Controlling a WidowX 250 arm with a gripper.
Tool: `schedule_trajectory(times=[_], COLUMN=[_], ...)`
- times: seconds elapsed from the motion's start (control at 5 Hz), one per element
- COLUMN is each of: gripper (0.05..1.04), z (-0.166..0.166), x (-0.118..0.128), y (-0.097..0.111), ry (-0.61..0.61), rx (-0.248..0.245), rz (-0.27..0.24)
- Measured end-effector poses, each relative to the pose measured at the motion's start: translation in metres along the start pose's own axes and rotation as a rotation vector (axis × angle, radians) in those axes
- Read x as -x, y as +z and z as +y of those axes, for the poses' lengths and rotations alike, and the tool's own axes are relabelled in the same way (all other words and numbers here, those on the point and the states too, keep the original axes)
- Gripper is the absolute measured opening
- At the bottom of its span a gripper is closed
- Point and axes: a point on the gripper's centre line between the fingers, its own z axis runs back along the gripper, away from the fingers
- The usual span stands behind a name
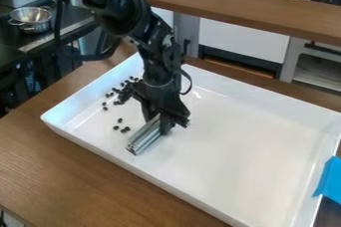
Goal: Sweep into pile
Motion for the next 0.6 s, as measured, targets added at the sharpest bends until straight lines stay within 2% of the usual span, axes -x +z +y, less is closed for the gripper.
schedule_trajectory(times=[0.4,0.6], gripper=[0.378,0.378], z=[0.029,0.052], x=[0.011,0.014], y=[-0.003,-0.004], ry=[-0.023,-0.029], rx=[0.012,-0.01], rz=[0.025,0.008])
